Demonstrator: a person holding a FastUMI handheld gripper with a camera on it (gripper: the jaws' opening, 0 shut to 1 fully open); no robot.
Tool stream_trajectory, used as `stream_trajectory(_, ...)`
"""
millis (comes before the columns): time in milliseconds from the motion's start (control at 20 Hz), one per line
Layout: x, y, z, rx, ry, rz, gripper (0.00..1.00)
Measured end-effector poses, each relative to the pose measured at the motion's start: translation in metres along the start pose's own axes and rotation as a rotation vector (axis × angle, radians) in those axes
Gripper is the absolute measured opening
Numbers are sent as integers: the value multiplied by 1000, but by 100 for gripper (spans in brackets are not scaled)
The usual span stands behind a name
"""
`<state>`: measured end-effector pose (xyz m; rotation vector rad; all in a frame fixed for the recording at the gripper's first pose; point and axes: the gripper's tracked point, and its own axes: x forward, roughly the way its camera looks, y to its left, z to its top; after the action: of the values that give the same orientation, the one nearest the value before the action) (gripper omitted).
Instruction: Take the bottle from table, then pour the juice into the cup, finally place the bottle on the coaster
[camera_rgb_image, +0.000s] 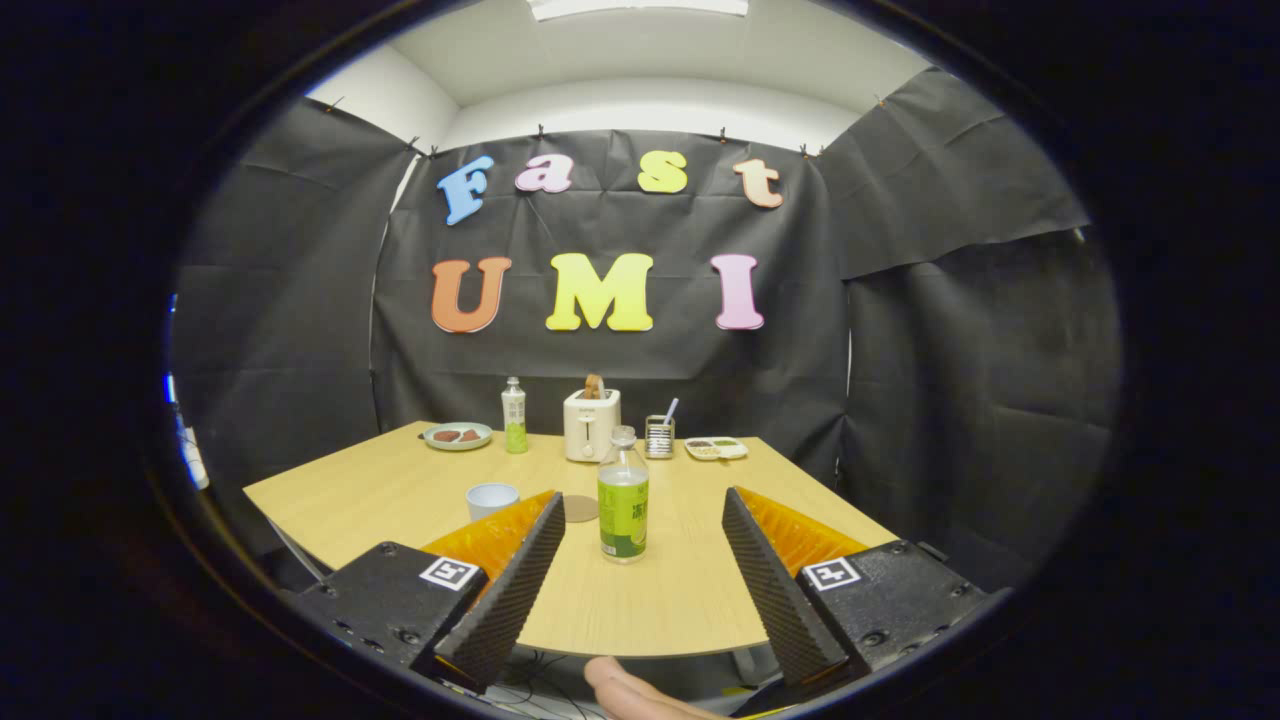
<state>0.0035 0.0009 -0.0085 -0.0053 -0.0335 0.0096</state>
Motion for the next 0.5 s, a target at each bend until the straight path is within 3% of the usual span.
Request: stream_trajectory(500, 31, 0, -15, -20, -38, 3, 100)
